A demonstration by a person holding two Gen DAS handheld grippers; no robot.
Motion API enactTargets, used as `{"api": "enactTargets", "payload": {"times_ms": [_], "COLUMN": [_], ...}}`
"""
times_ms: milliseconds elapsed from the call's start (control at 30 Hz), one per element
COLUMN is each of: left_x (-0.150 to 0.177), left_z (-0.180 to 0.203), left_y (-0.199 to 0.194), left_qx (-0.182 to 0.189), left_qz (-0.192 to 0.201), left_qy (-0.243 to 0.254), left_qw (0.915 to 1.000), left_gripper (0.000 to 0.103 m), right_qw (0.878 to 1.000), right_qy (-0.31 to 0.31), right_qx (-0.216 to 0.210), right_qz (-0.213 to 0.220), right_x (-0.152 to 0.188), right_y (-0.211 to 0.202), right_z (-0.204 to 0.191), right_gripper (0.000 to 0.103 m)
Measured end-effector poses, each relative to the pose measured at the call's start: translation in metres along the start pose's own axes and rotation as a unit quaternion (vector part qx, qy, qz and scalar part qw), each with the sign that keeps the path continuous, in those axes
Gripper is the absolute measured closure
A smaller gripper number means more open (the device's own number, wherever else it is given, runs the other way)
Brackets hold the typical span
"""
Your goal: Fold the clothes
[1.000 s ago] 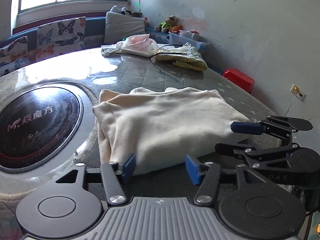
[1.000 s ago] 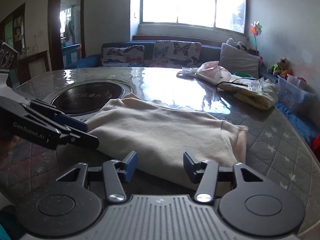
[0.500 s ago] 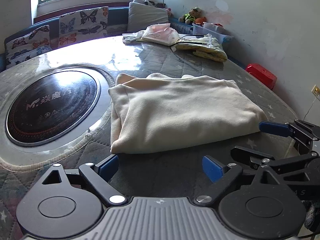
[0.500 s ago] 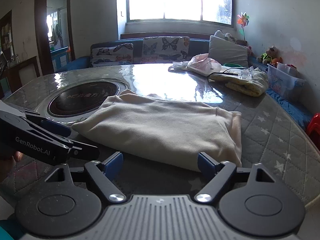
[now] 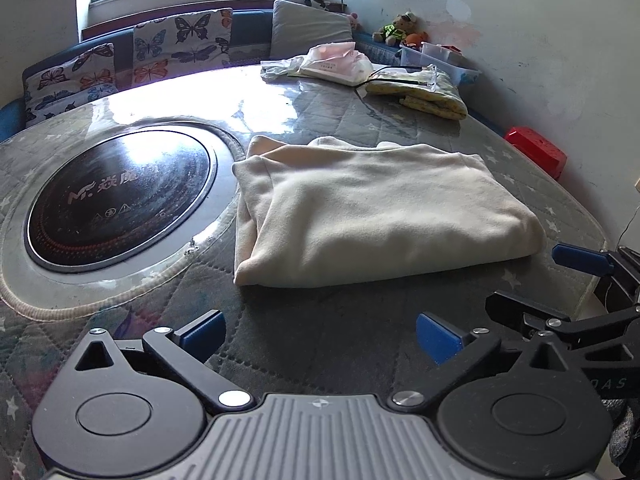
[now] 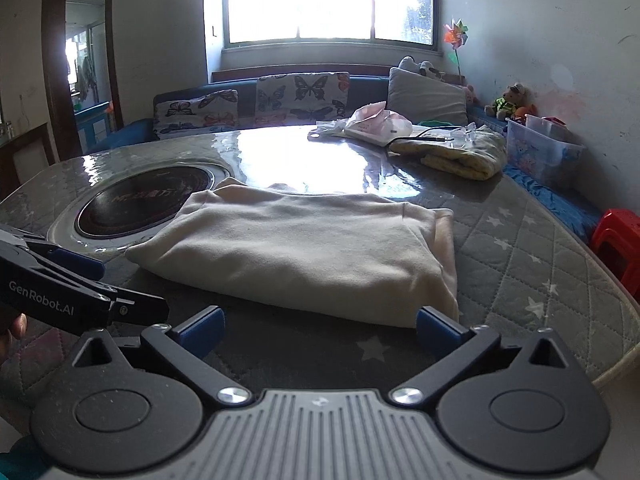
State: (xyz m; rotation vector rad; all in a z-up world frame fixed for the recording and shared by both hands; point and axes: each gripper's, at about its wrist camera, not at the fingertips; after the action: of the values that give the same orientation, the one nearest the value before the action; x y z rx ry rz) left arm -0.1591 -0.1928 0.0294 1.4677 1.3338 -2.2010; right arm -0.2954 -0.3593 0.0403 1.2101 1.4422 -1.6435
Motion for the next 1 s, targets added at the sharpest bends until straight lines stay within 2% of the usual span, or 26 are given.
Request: {"api": "enactTargets", "payload": {"times_ms": [367,500,700,833,1000], "left_x": [0.005,0.008,0.010,0.013,0.018], "left_z": [-0.001,0.002,0.006,0.009,0.011], "left_y": [-0.007,-0.008,-0.009,-0.009,-0.009], "left_qx": [-0.014,-0.024,-0.020,-0.027,-0.034], "left_qz": [0.007,0.010,0.008,-0.003,-0.013], "left_qy": [0.001,0.008,0.011,0.007,0.001], "left_qw": [0.9999,0.9996,0.9997,0.9996,0.9993], "left_gripper": [0.000,0.000,0.000,0.000,0.000], "right_qw": [0.999,0.999,1.000,1.000,0.999], "right_qy": [0.035,0.031,0.023,0.010,0.015], "right_qx": [-0.001,-0.001,0.006,0.028,0.026], "right_qz": [-0.007,-0.007,-0.006,-0.007,-0.012], "right_x": [0.005,0.007,0.007,0.009,0.014], "right_y": [-0.001,-0.004,-0.007,-0.010,-0.012], "right_z": [0.006,0.003,0.001,-0.001,-0.001], "right_gripper": [0.000,0.000,0.000,0.000,0.000]}}
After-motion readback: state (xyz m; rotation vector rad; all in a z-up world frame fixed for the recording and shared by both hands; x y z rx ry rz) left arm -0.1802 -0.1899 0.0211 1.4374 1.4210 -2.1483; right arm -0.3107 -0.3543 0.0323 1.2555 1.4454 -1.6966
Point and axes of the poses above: each gripper's, at about its wrist camera, not at the fingertips, and y roughly the way its jaws point, z to its right, x to its underside, and after that the axes turned 13 degrees about z, right-handed
